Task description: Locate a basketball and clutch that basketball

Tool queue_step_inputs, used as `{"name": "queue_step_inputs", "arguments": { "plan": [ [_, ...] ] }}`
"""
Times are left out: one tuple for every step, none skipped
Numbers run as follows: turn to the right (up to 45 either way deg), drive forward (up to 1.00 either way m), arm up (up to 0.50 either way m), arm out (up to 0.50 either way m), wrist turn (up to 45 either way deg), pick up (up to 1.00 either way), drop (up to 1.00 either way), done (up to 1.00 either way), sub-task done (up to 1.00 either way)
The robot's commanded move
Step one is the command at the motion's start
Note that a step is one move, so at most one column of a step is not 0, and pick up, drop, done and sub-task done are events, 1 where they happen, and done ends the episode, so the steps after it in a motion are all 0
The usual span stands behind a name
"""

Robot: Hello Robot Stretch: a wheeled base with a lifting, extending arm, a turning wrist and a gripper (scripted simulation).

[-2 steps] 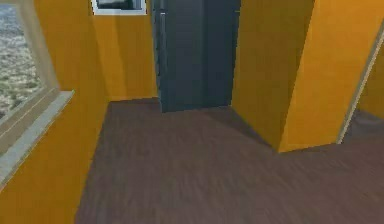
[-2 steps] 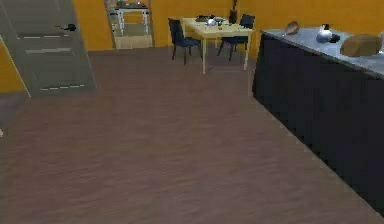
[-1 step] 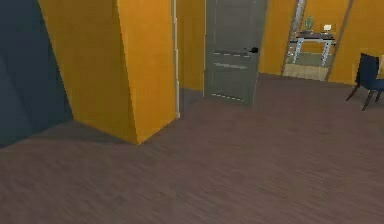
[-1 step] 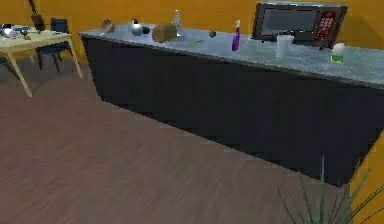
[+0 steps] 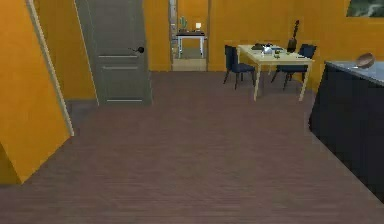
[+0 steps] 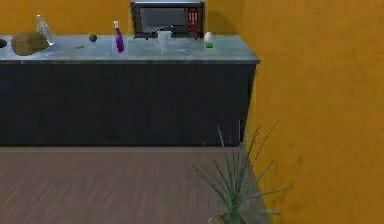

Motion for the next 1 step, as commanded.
{"name": "queue_step_inputs", "arguments": {
  "plan": [
    [0.0, 1.0, 0.0, 0.0, 0.0, 0.0, 0.0, 0.0, 0.0]
  ]
}}
